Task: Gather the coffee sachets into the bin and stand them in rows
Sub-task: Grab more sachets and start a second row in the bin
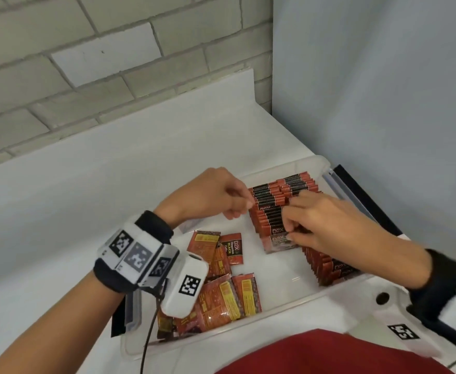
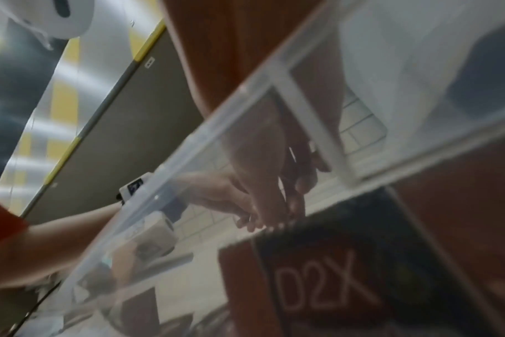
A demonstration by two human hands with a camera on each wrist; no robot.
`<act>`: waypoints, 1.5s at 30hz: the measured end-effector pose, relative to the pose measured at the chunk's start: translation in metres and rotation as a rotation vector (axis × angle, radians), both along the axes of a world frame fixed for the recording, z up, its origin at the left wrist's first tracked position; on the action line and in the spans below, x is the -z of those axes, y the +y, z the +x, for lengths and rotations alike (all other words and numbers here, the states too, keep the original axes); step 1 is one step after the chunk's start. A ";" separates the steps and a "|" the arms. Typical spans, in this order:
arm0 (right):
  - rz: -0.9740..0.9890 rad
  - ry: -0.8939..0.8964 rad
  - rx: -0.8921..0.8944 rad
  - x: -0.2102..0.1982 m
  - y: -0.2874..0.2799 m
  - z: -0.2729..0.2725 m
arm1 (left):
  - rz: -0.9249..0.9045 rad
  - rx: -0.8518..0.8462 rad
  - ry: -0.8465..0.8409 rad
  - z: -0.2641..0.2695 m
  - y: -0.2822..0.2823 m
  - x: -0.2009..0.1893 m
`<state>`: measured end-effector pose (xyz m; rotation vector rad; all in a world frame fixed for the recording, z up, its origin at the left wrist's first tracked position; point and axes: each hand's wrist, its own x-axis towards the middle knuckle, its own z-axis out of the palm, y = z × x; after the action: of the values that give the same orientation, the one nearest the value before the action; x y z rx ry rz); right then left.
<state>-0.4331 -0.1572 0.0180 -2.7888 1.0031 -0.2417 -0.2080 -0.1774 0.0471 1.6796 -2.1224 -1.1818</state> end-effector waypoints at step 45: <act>0.079 0.243 -0.026 0.043 0.011 0.028 | -0.011 0.610 -0.609 -0.034 0.016 0.027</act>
<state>-0.4056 -0.1458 -0.0246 -2.8040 1.0003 0.1412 -0.2415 -0.1610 0.0199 1.5693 -3.1667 -0.8178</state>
